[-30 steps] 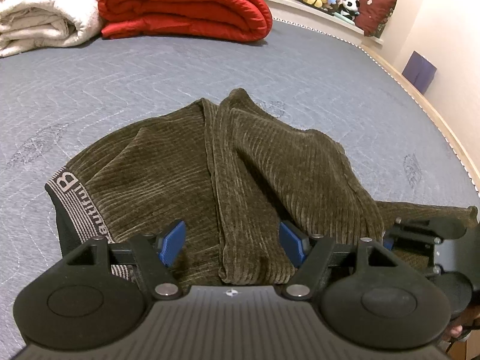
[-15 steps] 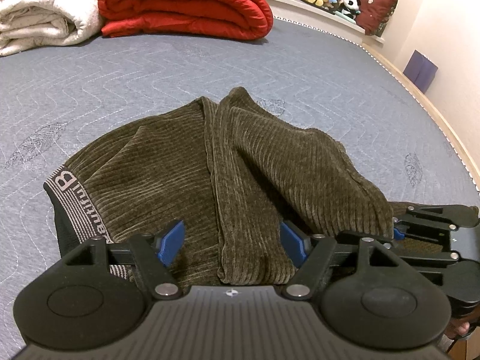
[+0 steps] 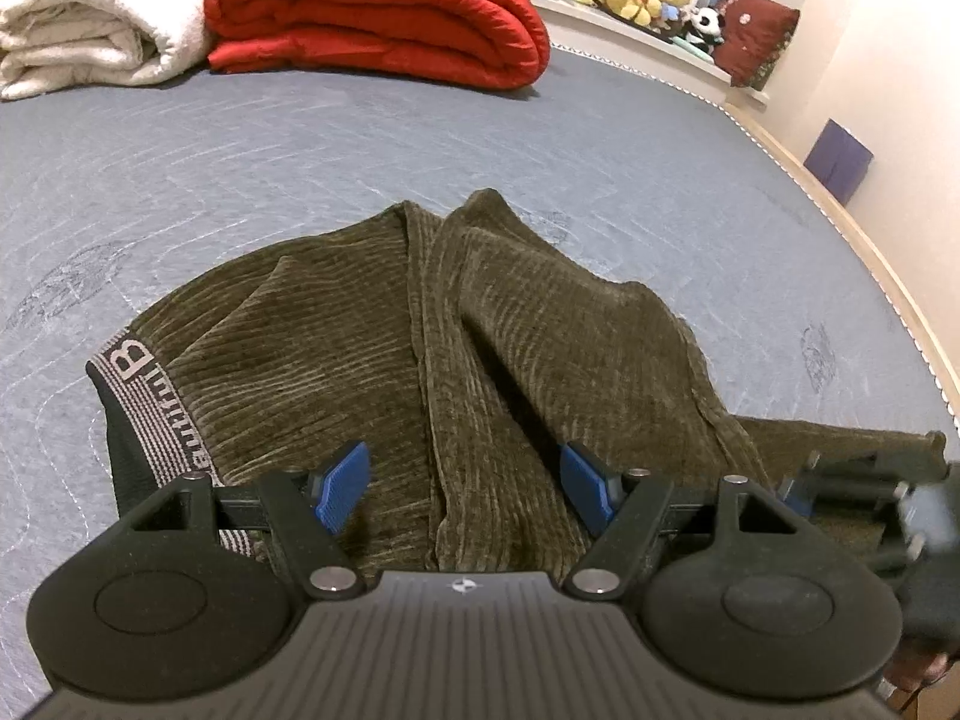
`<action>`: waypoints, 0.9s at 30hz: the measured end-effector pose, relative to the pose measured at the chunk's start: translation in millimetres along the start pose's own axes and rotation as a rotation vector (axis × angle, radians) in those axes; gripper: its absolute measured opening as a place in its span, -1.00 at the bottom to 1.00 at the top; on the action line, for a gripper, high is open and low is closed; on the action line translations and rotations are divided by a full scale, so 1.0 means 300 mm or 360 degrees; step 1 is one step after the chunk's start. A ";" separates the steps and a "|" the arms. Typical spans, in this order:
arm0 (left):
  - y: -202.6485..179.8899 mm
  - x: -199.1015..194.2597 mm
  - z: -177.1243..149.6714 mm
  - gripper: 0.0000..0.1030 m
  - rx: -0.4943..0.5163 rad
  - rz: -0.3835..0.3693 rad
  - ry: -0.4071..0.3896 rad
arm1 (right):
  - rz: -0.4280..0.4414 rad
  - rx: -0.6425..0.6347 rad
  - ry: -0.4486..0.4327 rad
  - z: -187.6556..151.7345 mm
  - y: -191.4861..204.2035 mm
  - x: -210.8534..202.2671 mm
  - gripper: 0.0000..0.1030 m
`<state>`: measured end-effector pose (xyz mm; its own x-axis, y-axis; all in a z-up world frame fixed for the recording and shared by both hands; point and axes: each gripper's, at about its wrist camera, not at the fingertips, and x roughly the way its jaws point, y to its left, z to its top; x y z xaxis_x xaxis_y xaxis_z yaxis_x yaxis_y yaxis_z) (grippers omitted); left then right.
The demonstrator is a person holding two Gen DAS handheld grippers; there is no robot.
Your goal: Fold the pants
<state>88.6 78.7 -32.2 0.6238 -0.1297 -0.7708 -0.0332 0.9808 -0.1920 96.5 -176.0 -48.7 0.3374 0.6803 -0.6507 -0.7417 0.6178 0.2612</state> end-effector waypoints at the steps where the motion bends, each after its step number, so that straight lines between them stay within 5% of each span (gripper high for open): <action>1: 0.001 0.000 0.002 0.47 -0.0009 -0.0002 0.0000 | 0.0000 0.0109 -0.0057 0.008 -0.033 -0.018 -0.38; 4: -0.004 -0.001 0.006 0.47 -0.0019 -0.0007 -0.0005 | 0.0030 0.0439 -0.0187 0.016 -0.133 -0.052 -0.02; 13: -0.037 0.016 0.010 0.47 -0.0026 -0.0021 0.0004 | -0.0022 0.1280 -0.0157 -0.041 -0.387 0.077 0.04; 19: -0.068 0.010 0.006 0.47 -0.0018 -0.0034 0.0003 | -0.0058 0.1550 -0.0221 -0.056 -0.454 0.145 0.02; 21: -0.081 0.003 0.004 0.47 -0.0018 -0.0039 0.0002 | -0.0084 0.1574 -0.0247 -0.051 -0.475 0.154 -0.14; 24: -0.097 -0.006 0.001 0.47 -0.0034 -0.0033 -0.0014 | -0.0114 0.1581 -0.0295 -0.035 -0.500 0.170 -0.76; 27: -0.113 -0.019 0.005 0.47 -0.0047 0.0015 -0.0069 | -0.0113 0.1523 -0.0354 -0.004 -0.513 0.161 -0.83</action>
<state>87.4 46.4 -20.3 0.6568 -0.1135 -0.7455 -0.0616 0.9772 -0.2031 226.2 -238.7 -121.2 0.5369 0.6275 -0.5639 0.0337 0.6519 0.7575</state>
